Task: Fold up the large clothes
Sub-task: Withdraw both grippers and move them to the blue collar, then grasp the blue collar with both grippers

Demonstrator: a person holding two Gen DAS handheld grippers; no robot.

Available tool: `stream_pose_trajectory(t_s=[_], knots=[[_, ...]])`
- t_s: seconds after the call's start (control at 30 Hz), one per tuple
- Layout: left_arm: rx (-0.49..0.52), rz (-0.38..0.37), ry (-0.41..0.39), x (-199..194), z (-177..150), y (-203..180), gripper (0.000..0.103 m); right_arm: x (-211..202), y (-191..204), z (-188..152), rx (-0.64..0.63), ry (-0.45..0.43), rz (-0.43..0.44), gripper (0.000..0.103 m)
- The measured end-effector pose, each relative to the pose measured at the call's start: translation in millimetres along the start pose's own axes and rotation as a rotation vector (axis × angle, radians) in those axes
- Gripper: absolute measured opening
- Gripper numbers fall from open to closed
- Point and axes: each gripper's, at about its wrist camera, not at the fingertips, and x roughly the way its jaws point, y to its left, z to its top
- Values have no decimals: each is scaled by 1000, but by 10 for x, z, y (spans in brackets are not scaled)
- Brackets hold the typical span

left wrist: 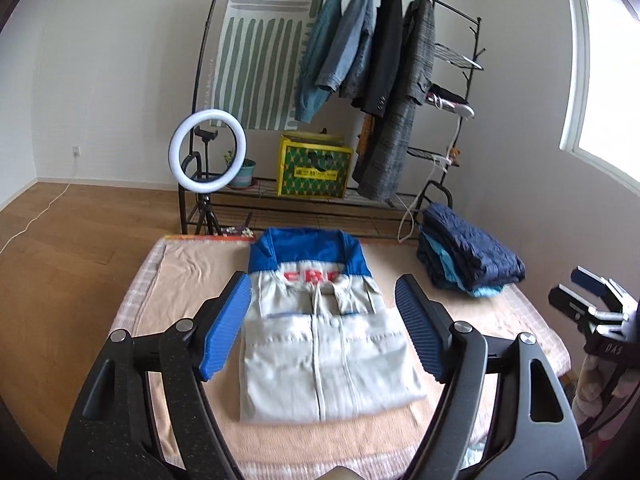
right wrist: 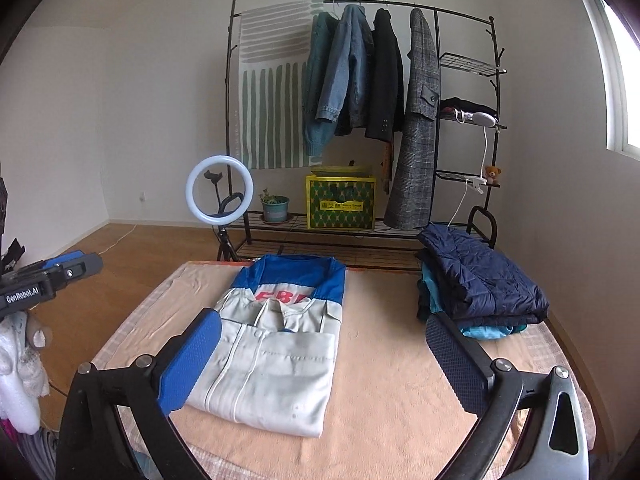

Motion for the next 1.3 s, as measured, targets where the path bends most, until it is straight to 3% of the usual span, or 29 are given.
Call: stream_pose_trajectory(t_s=[0.47,0.7,0.83,1.0,1.13,1.3], knots=[[-47,21,55,1233,757,618,77,1021,72,579,-92,5,-80,103],[-62,-13,123,2166,1113,1018,77,1948,-179,943,-77,23,-25,103],[-66,-55,221,2859,1060,1225,77,2714,-408,975,-39,72,30,100],[-117,-73,336,3835,786,1484,77,3707,-761,741,101,220,195,90],[-192,-93,407,4487,549,1683,77,4480,-1012,418,216,322,240,85],[-205,-95,459,5155,329,1807,77,5103,-1162,113,291,376,282,84]])
